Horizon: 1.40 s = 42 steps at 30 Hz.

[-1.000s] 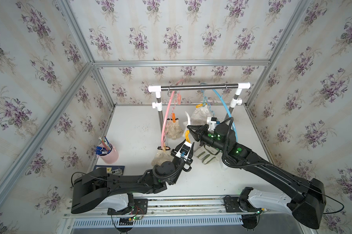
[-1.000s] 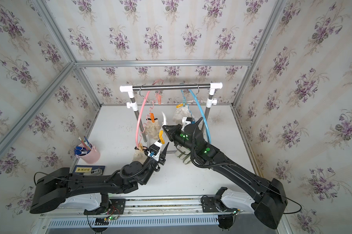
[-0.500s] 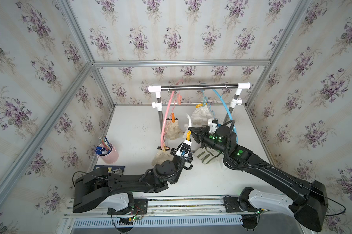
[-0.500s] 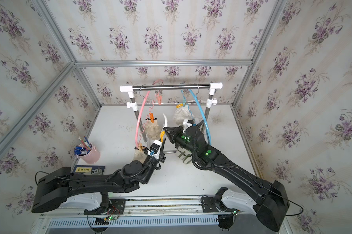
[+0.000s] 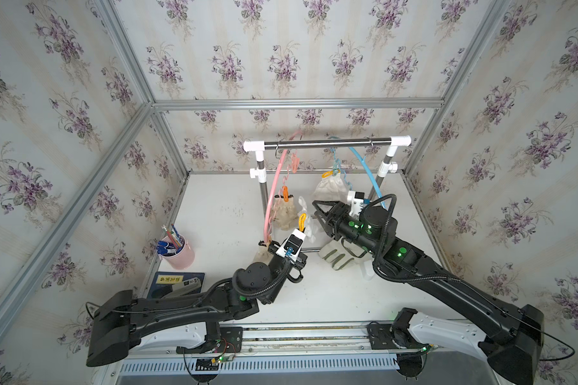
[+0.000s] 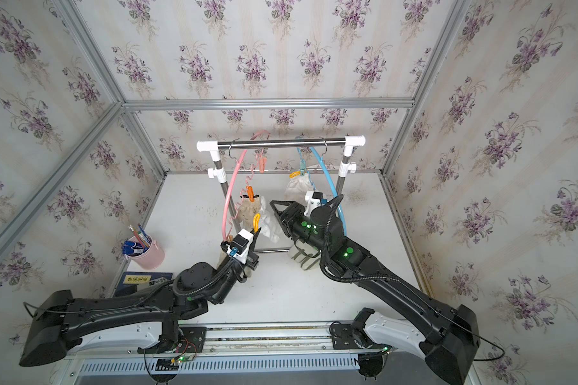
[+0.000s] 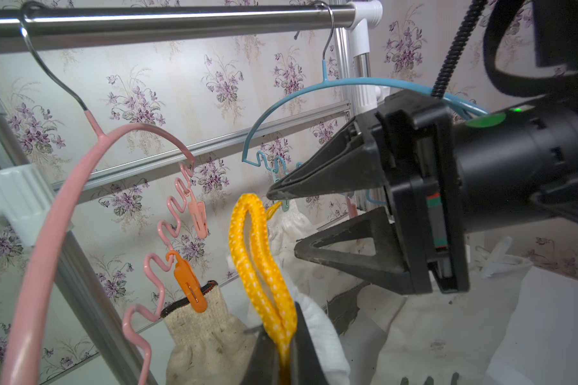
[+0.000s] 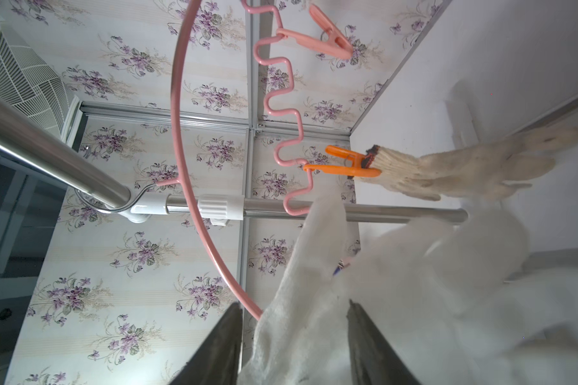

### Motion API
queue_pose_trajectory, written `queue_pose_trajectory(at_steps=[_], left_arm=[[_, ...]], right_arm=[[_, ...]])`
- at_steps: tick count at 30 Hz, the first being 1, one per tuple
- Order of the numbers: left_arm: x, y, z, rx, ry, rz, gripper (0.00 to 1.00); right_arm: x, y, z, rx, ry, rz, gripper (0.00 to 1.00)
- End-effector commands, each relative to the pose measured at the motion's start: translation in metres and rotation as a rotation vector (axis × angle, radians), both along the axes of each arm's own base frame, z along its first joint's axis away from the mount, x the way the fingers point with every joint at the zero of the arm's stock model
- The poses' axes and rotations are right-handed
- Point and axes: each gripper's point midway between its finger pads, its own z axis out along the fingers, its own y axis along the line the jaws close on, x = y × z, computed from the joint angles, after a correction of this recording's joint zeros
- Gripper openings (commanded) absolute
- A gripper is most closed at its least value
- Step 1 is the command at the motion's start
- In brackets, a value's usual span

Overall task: Clip the gloves onto a hanger to dry
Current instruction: Pick up the glove from the center of the board, then open the clamp at the hanger.

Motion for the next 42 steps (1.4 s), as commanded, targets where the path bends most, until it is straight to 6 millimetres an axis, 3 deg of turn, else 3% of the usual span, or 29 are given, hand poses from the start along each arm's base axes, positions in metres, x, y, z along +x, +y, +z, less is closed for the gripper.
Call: queue_pose_trajectory(at_steps=[1, 4, 9, 15, 20, 26, 29, 36, 42], left_arm=[[-0.016, 0.007, -0.015, 0.213, 0.055, -0.092, 0.01], [-0.036, 0.029, -0.001, 0.331, 0.069, -0.176, 0.00], [-0.054, 0.096, 0.030, 0.446, 0.073, -0.129, 0.00], [-0.048, 0.165, 0.045, 0.620, 0.082, 0.089, 0.00], [-0.045, 0.195, 0.051, 0.780, 0.007, 0.202, 0.04], [-0.058, 0.245, 0.093, 0.608, -0.058, 0.277, 0.00], [-0.060, 0.246, 0.095, 0.606, -0.064, 0.255, 0.00], [-0.058, 0.213, 0.094, 0.638, -0.087, 0.164, 0.02], [-0.057, 0.167, 0.064, 0.731, -0.031, 0.075, 0.03]], right_arm=[[0.001, -0.010, 0.013, -0.137, -0.142, -0.019, 0.60], [0.000, -0.022, 0.027, -0.242, -0.261, -0.049, 0.60], [0.001, -0.033, 0.047, -0.410, -0.436, -0.078, 0.61], [0.009, -0.011, 0.044, -0.579, -0.524, 0.032, 0.62], [0.017, 0.008, 0.036, -0.635, -0.545, 0.099, 0.62], [0.022, 0.020, 0.030, -0.638, -0.556, 0.137, 0.62], [0.024, 0.023, 0.025, -0.647, -0.557, 0.149, 0.63], [0.024, 0.025, 0.017, -0.630, -0.542, 0.160, 0.62], [0.022, 0.028, 0.010, -0.610, -0.525, 0.174, 0.62]])
